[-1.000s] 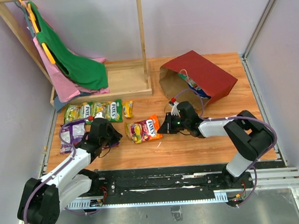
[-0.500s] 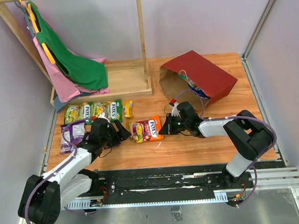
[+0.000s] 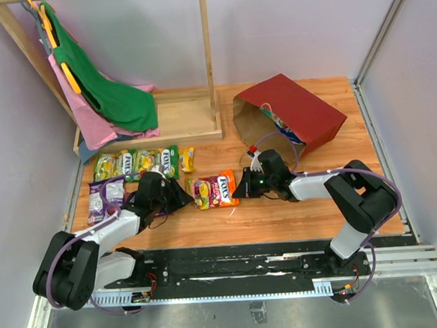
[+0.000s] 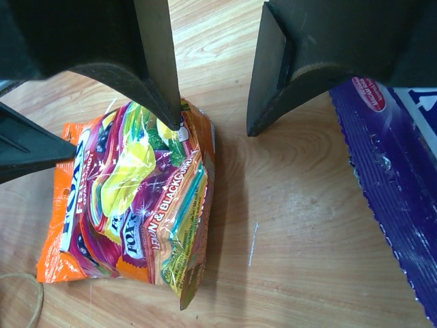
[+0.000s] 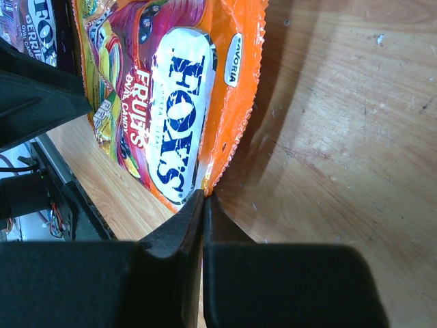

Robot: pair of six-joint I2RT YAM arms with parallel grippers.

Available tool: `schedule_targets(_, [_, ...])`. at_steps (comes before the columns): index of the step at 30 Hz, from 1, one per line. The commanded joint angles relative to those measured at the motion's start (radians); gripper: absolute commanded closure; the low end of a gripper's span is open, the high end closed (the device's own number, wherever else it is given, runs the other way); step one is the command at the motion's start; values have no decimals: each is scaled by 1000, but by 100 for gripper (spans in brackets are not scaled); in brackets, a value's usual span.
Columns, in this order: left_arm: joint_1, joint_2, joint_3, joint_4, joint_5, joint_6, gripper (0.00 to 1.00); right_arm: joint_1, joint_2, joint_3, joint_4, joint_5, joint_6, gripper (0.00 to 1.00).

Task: Take the snacks out of the paper bag
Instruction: Adjust the snack at the center of the board.

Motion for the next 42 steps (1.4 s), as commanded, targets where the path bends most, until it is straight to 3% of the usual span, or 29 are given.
schedule_targets(1, [0, 29, -18, 58, 28, -6, 52, -13, 13, 12, -3, -14, -12, 99])
schedule_targets(4, [-3, 40, -21, 68, 26, -9, 52, -12, 16, 12, -1, -15, -11, 99])
schedule_targets(11, [-21, 80, -28, 106, 25, -22, 68, -12, 15, 10, 2, -17, -11, 99])
schedule_targets(16, [-33, 88, -25, 109, 23, -27, 98, -12, 12, 6, 2, -14, -13, 99])
schedule_targets(17, [-32, 81, -23, 99, 20, -26, 99, -13, 13, 5, 1, -15, -13, 99])
schedule_targets(31, [-25, -105, 37, -142, -100, 65, 99, -32, 8, -11, 8, -30, -2, 99])
schedule_targets(42, [-9, -211, -49, -20, 107, 112, 100, -83, -18, -37, 3, -40, -5, 99])
